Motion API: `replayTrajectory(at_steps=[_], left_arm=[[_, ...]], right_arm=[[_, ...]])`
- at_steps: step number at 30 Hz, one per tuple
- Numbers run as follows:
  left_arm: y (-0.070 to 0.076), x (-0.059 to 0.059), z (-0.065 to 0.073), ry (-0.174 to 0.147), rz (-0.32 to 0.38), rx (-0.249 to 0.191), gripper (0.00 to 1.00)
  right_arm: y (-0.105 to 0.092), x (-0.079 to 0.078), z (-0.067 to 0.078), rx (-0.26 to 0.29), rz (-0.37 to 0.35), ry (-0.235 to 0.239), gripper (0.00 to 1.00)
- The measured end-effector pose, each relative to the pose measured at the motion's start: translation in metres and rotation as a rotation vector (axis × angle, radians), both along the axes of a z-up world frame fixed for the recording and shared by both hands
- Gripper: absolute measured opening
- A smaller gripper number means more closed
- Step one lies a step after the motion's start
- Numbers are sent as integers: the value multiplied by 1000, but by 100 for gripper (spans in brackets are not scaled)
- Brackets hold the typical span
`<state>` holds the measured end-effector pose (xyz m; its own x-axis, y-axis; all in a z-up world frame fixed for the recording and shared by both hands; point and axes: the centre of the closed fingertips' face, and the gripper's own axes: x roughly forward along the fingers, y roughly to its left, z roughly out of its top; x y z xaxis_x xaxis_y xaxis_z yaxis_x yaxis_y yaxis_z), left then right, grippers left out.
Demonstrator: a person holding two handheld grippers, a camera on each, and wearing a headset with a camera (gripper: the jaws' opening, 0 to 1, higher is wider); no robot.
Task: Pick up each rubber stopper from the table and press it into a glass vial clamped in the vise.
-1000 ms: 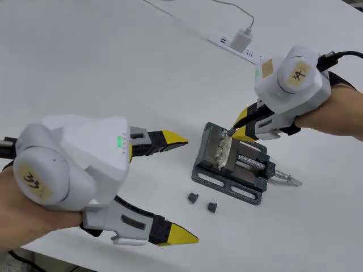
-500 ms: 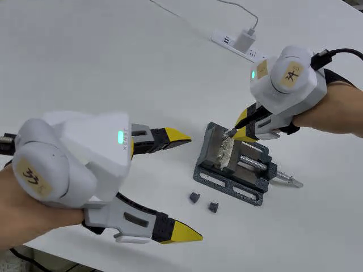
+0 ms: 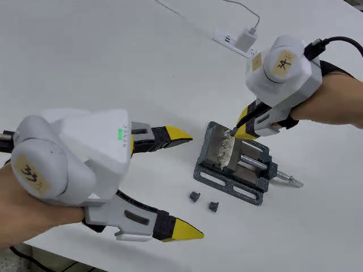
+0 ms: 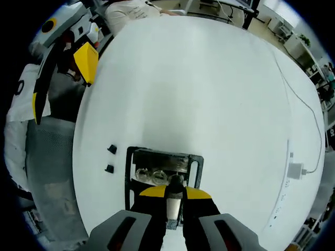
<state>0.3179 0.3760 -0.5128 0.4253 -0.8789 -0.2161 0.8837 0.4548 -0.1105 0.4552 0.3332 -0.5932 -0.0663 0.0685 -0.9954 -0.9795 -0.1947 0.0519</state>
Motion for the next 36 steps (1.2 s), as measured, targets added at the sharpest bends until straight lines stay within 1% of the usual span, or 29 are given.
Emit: replayTrajectory(at_steps=[3, 11, 14, 17, 24, 30, 33, 36], left_arm=[[1, 0, 0, 0, 3, -2, 76], [4, 1, 1, 0, 10, -5, 76], [5, 1, 1, 1, 13, -5, 75], [4, 0, 2, 1, 12, -7, 75], [4, 1, 2, 0, 14, -11, 75], [4, 2, 1, 3, 16, -14, 75], [4, 2, 1, 3, 18, -19, 75], [3, 3, 1, 3, 17, -21, 75]], right_arm=[[0, 3, -1, -17, -7, 4, 5], [2, 3, -3, -62, 11, -2, 5], [1, 5, -4, -69, 8, -4, 5], [0, 3, -3, -72, 21, -11, 6], [1, 2, -3, -64, -4, -5, 5], [2, 2, -5, -96, 7, -4, 5], [3, 2, -5, -113, 19, -12, 5], [2, 3, -6, -120, 19, -15, 5]])
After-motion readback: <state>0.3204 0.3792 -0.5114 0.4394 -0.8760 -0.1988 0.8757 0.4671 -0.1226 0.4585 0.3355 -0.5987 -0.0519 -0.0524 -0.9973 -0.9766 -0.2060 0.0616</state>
